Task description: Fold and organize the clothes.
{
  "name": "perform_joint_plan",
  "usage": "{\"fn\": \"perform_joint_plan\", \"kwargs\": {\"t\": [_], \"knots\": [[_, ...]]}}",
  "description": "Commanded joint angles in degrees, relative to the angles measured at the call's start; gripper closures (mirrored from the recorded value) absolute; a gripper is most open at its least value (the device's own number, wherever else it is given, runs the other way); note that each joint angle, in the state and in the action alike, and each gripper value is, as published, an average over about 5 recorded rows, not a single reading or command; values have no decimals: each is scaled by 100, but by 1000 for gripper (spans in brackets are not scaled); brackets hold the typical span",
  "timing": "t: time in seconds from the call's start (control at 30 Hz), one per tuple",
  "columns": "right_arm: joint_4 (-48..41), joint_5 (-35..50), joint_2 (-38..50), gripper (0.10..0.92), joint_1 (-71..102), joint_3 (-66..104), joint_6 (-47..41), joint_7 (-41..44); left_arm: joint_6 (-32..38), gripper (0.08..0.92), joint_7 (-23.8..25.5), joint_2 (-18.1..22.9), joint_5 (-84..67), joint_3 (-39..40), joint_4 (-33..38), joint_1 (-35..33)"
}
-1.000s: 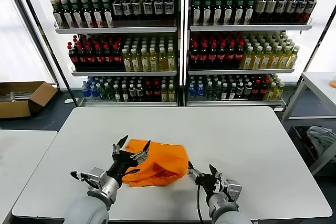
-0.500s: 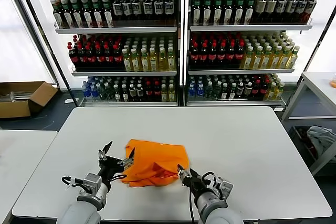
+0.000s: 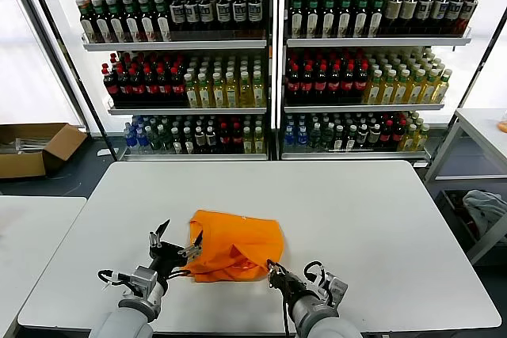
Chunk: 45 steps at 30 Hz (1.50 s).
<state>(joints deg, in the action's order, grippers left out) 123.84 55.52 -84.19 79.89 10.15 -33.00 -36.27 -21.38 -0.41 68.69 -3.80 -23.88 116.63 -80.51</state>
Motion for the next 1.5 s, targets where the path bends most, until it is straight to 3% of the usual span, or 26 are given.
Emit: {"fn": "perform_joint_plan", "kwargs": {"t": [0.03,0.2,0.63,1.23,1.33,1.5], "knots": [[36,176,33,807,40,19,-10,-77,-69,177,159,-92,463,29,-119,-108],[163,224,201,916,-1,73,-15,-133,-244,177,419,-248,903,54,-84,-231],[217,190,404,920,-65,116,-23,-184,-1105,177,872,-571,821,69,213,-441],[84,-578,938,919,127,454,-35,78,-1126,177,882,-487,772,135,338,-552],[198,-576,915,887,141,515,-29,236,-1052,177,851,-483,602,113,597,-598],[495,-111,686,751,-189,595,-17,492,-1026,177,658,-486,224,-119,1072,-540]]}}
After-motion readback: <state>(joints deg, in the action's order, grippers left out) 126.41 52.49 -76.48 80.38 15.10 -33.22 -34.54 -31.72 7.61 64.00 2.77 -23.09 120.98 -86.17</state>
